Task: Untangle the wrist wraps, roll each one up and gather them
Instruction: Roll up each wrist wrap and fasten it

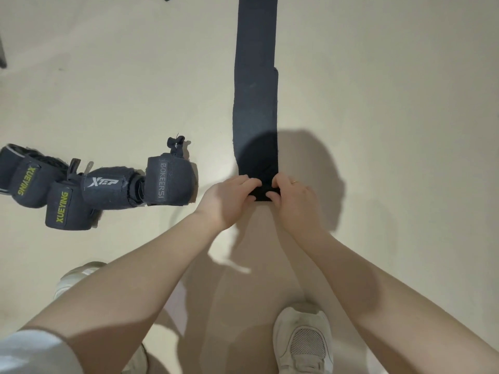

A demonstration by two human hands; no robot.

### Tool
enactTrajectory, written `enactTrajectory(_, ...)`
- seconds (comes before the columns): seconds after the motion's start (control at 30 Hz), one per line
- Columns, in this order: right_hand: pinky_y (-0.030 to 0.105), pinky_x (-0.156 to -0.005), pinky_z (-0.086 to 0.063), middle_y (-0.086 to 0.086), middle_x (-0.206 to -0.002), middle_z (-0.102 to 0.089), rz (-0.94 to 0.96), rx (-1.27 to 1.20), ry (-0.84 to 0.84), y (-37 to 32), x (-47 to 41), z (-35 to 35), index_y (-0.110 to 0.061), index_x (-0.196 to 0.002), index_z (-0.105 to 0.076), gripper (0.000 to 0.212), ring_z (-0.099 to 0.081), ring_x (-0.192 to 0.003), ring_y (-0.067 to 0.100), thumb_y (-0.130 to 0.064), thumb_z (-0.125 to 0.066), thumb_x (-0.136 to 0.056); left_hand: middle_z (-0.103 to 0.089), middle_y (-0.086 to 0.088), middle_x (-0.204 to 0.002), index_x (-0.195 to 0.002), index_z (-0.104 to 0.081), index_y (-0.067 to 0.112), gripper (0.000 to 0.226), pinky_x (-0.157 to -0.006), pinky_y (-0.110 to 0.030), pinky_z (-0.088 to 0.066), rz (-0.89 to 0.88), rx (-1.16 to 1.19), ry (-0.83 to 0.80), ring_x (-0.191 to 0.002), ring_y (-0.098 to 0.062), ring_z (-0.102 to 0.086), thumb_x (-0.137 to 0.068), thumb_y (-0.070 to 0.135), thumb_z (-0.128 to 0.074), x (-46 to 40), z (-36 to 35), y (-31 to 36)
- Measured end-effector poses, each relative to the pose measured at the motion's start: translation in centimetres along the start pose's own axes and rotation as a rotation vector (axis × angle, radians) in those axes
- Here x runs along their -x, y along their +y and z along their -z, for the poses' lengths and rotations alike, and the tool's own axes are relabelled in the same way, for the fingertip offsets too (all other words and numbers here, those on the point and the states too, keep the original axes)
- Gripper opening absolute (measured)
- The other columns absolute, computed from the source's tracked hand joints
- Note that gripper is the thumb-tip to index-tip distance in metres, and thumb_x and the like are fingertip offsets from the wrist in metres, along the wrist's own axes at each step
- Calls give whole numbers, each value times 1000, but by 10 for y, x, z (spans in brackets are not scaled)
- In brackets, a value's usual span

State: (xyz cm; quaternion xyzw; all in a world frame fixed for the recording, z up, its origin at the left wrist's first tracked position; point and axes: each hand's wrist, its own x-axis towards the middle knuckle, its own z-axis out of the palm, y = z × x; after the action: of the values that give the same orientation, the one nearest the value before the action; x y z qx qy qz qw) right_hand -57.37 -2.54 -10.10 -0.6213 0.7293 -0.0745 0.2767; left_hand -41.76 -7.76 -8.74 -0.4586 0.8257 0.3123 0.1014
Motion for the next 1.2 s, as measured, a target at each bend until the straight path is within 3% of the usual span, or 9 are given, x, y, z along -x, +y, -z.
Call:
enactTrajectory(0.17,34,-70,-30,8,-95,-62,184,229,247,2,-7,-2,-10,-79,-59,17,-51,-82,28,-11,-73,-69,-61,-2,-109,-115,-53,12,22,-73,-33,-42,120,92,148,-96,-22,-54,-97,12,-41,-6,-1,10)
enactTrajectory(0.3,34,-86,-35,7,-99,-65,503,380,238,12,-17,2,-11,-77,-63,3,-52,-94,25,-12,-63,-74,-56,-3,-115,-112,-58,11,22,-75,-31,-43,189,154,218,-96,-23,-56,-96,10,-44,-10,-5,13)
enactTrajectory(0.37,39,-96,-36,8,-108,-66,563,484,147,20,-20,4,-10,-85,-67,21,-56,-103,27,-20,-49,-82,-52,-2,-119,-107,-61,10,19,-73,-26,-39,228,209,266,-96,-22,-55,-94,11,-47,-15,-3,12)
enactTrajectory(0.43,42,-101,-35,8,-111,-66,574,543,138,25,-25,6,-10,-88,-69,26,-60,-106,28,-11,-43,-83,-52,1,-115,-103,-62,9,17,-76,-28,-40,203,207,271,-93,-23,-55,-94,9,-47,-20,-1,10)
enactTrajectory(0.6,33,-82,-40,6,-94,-68,484,354,32,18,-33,11,-10,-86,-69,32,-66,-77,25,-15,-37,-81,-58,-5,-112,-106,-64,7,24,-85,-34,-43,154,168,232,-95,-25,-57,-95,5,-43,-24,5,6)
enactTrajectory(0.77,36,-82,-40,3,-114,-61,274,23,-87,18,-30,15,-12,-115,-56,24,-54,-101,26,-21,-51,-93,-53,-7,-120,-119,-60,5,29,-87,-27,-39,102,189,123,-101,-23,-57,-96,16,-47,-12,0,6)
enactTrajectory(0.93,32,-72,-39,3,-100,-61,134,-150,33,13,-5,2,-11,-103,-57,17,-52,-91,26,-17,-57,-87,-56,-9,-114,-122,-61,7,32,-88,-35,-43,37,91,114,-102,-29,-54,-95,21,-52,3,-12,7)
enactTrajectory(1.03,36,-72,-43,8,-105,-58,42,-140,105,11,-3,-4,-9,-95,-62,17,-54,-90,29,-19,-60,-82,-56,-3,-115,-129,-53,16,34,-87,-33,-43,92,103,66,-106,-22,-52,-96,26,-49,-4,-1,10)
enactTrajectory(1.2,41,-90,-40,6,-125,-47,-122,-191,104,5,-11,0,-12,-97,-67,17,-49,-106,26,-22,-63,-84,-57,-1,-95,-102,-52,14,18,-77,-35,-45,170,238,4,-86,-23,-54,-91,25,-58,-18,16,4)
